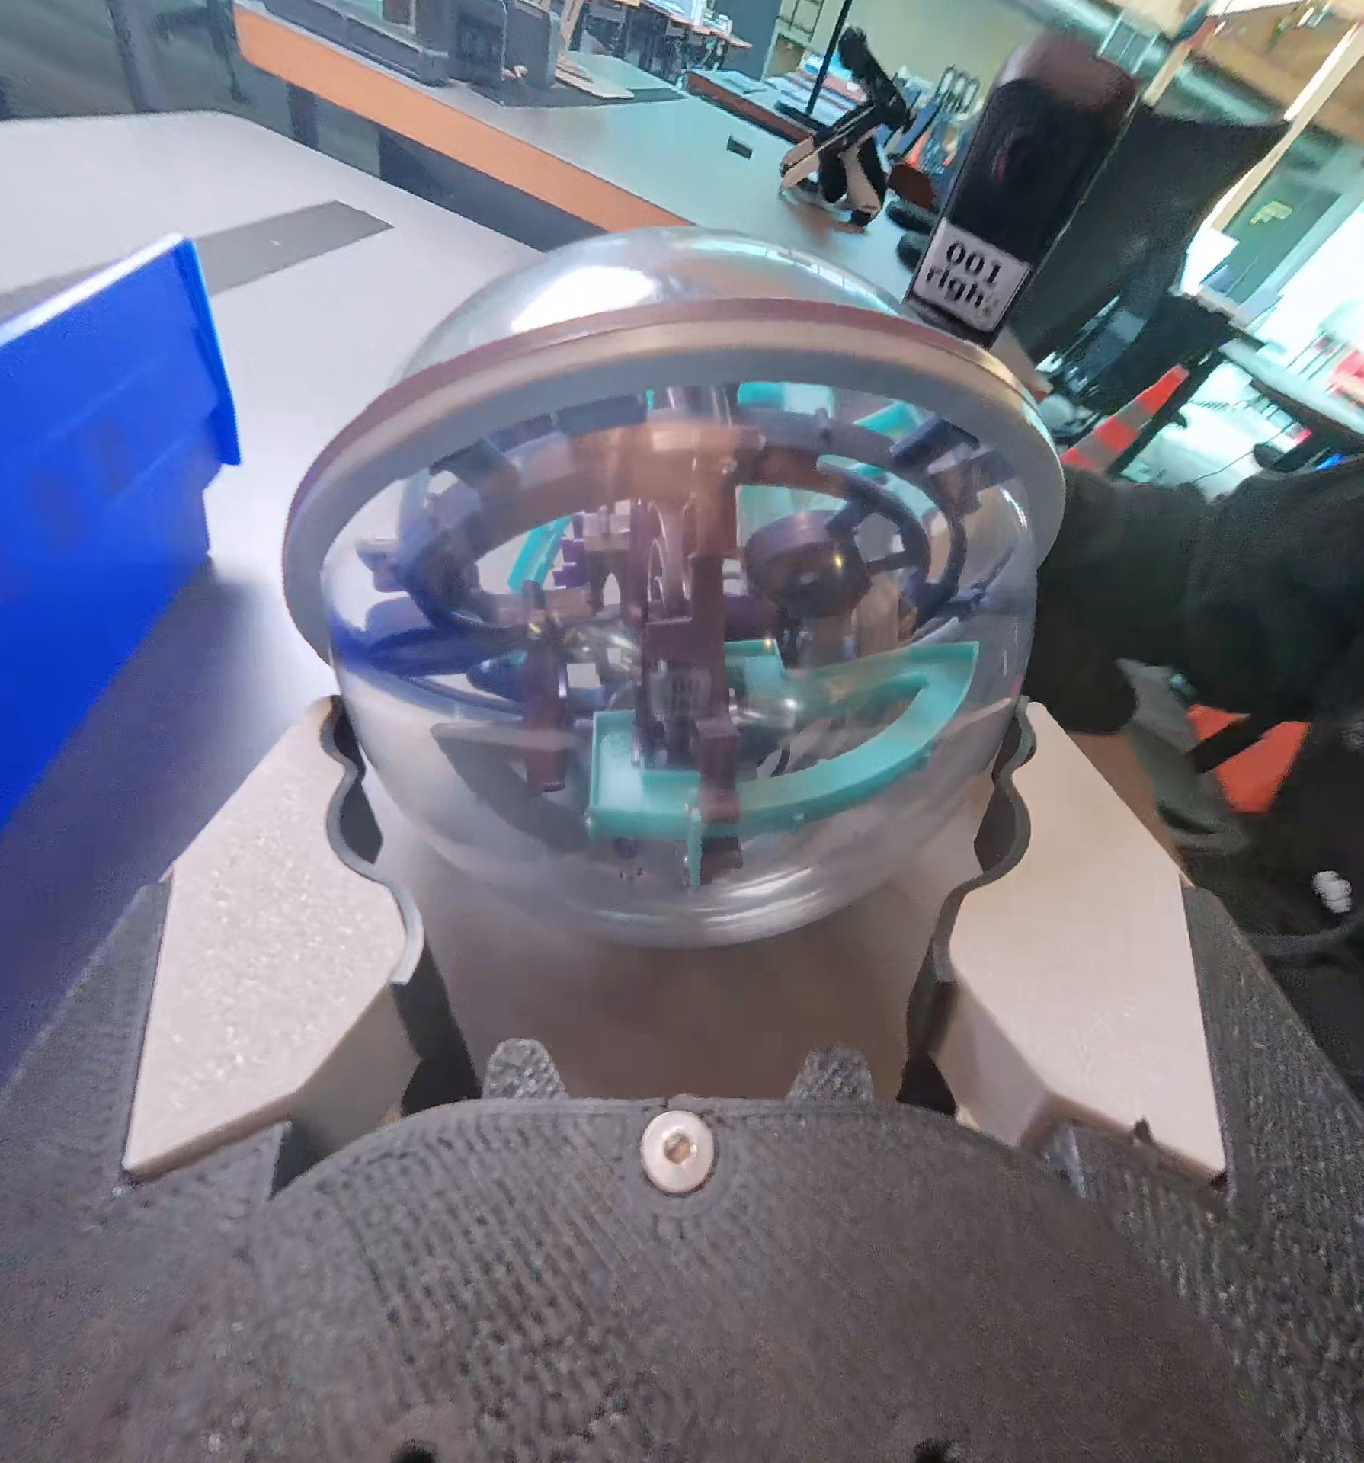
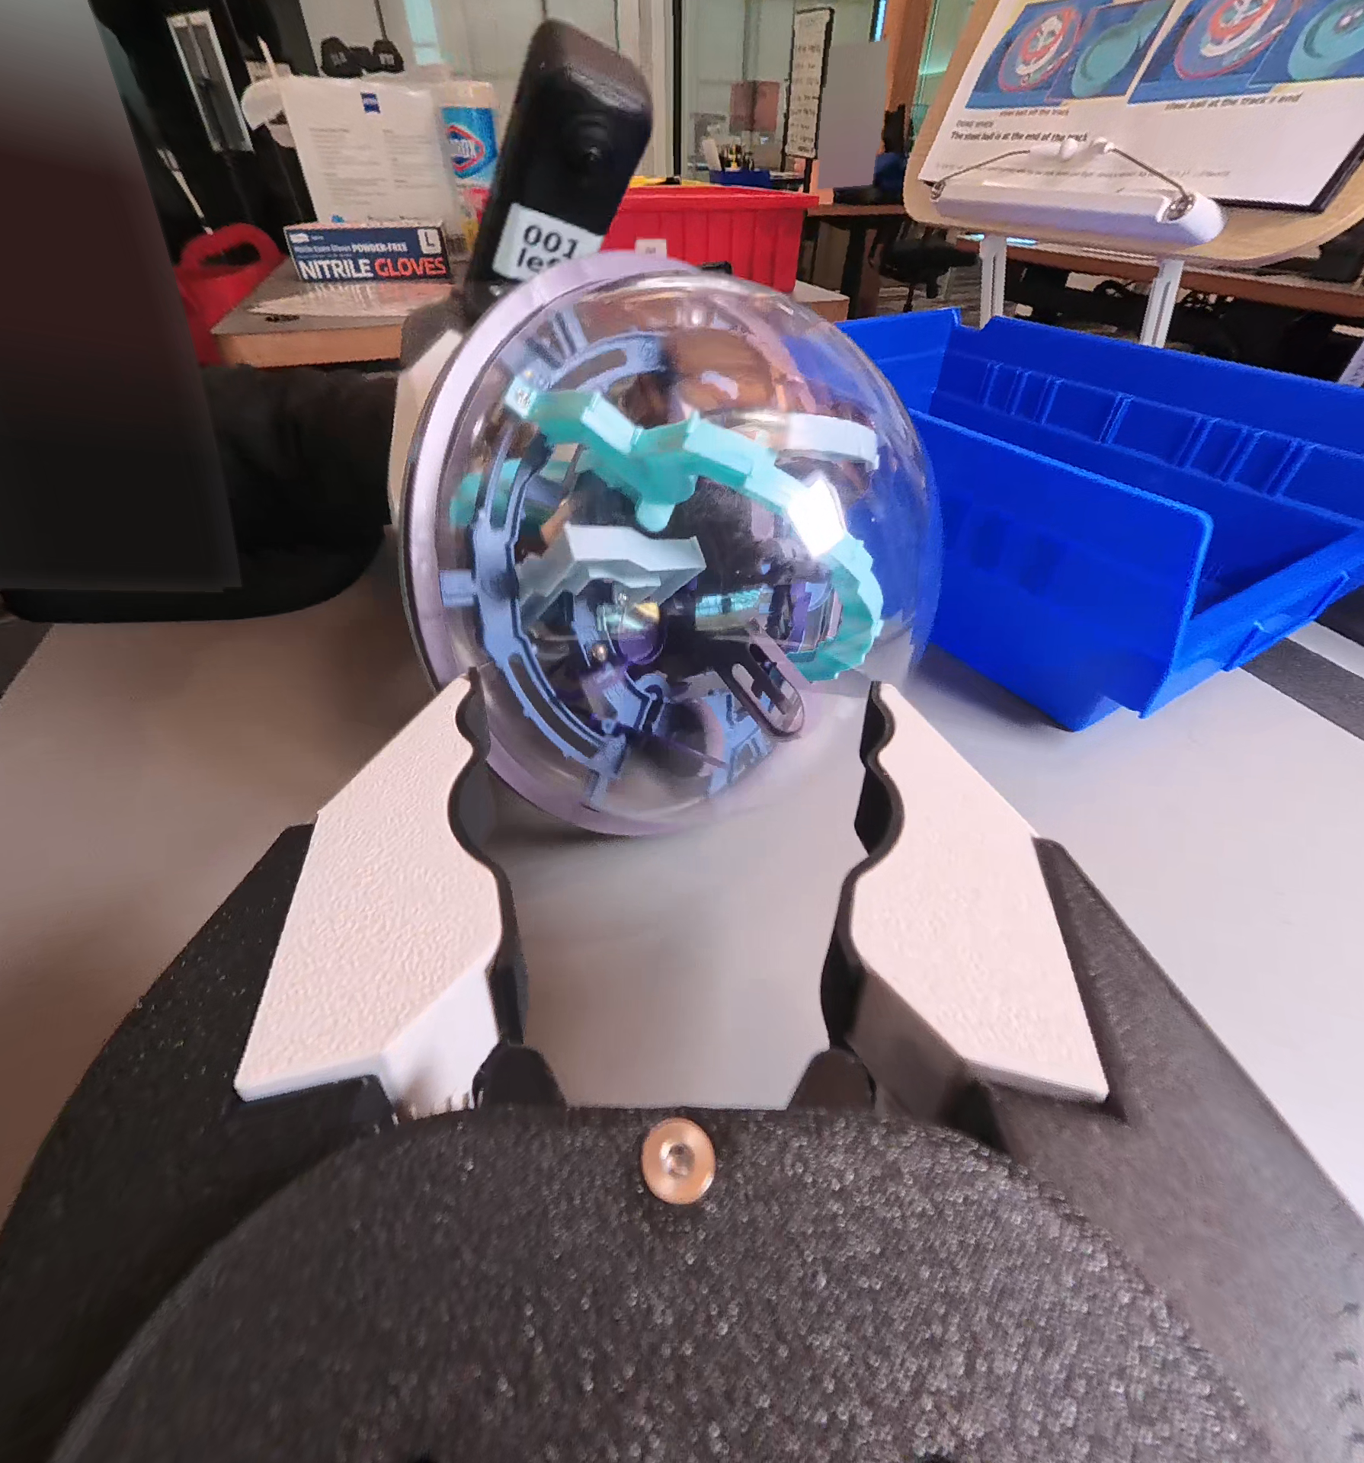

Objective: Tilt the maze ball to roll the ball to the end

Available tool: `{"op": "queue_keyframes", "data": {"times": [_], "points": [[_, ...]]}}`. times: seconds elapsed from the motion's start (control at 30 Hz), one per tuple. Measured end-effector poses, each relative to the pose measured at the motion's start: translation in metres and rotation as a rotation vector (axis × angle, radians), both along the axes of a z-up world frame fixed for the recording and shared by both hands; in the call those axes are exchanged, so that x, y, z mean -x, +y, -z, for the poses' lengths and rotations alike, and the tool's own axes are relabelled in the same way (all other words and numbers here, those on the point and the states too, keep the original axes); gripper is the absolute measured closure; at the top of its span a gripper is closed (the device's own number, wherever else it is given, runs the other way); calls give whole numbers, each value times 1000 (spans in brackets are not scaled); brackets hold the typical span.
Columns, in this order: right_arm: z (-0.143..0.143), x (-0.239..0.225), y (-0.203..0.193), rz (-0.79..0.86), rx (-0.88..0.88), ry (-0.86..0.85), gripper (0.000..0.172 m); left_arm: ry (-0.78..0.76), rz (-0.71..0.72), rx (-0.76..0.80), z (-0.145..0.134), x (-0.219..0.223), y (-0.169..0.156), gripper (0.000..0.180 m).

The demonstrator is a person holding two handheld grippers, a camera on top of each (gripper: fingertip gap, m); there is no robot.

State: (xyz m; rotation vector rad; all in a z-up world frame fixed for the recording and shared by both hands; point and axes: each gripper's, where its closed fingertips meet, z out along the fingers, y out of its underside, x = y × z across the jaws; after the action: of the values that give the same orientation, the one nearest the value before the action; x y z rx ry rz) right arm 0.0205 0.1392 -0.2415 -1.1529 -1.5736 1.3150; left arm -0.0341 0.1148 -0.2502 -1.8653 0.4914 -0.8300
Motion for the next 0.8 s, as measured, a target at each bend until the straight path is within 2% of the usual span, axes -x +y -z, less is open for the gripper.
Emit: {"op": "queue_keyframes", "data": {"times": [0.1,0.17,0.23,0.33,0.43,0.6,0.8], "points": [[8,1,-3,-5,-46,-25,83,-129,1,68,-10,4,-1,29],[13,3,-4,-2,-69,-43,80,-191,-24,82,-15,7,3,29],[15,4,-4,6,-65,-52,75,-189,-40,46,-17,7,5,29],[15,3,-2,0,-15,-63,78,-174,-30,-10,-21,3,4,26],[16,3,-4,-12,3,-75,78,-107,9,-56,-16,0,-1,22],[19,2,-8,-58,89,-121,73,105,33,-109,3,-7,-5,22],[29,0,-12,-96,157,-211,71,126,27,-169,-3,-12,-2,22]]}}
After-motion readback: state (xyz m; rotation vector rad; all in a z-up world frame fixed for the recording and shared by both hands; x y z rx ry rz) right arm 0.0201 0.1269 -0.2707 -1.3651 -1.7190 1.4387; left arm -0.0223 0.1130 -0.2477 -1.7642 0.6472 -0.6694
